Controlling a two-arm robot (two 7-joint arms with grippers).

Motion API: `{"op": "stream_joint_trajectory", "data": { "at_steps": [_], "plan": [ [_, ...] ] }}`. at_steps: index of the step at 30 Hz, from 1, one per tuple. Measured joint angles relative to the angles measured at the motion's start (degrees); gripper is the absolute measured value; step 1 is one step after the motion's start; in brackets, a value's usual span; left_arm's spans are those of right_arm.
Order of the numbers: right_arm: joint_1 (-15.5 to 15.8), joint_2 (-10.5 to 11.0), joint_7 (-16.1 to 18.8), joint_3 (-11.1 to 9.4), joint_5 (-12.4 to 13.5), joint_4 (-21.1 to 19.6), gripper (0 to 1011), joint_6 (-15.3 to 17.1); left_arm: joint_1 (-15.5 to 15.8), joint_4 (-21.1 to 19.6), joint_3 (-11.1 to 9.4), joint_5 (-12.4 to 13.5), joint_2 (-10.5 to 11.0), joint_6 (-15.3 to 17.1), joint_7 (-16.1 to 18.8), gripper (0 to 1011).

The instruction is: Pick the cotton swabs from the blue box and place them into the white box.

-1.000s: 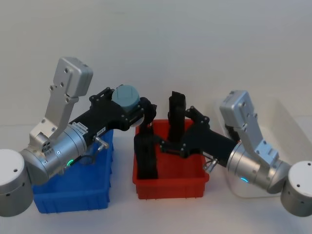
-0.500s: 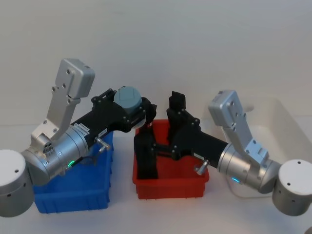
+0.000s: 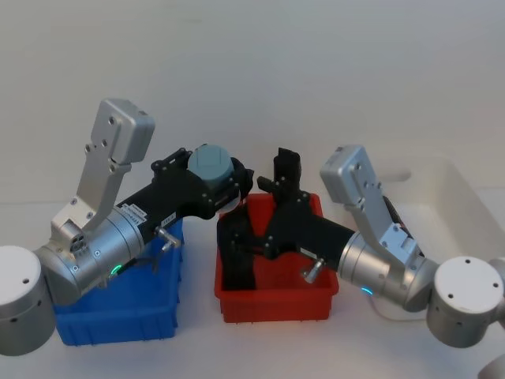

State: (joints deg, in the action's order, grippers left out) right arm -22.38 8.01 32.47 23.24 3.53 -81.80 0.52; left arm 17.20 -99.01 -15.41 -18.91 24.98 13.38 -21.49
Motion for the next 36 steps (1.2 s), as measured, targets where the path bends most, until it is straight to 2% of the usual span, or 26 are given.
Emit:
{"op": "stream_joint_trajectory", "data": {
  "at_steps": [36],
  "plan": [
    [-3.78,-3.81,-3.23,2.44,-2.35,5.01,1002,0.4,-1.29,-2.34,0.17,-1.37,1.46,-0.05,-0.95,665]
  ]
}}
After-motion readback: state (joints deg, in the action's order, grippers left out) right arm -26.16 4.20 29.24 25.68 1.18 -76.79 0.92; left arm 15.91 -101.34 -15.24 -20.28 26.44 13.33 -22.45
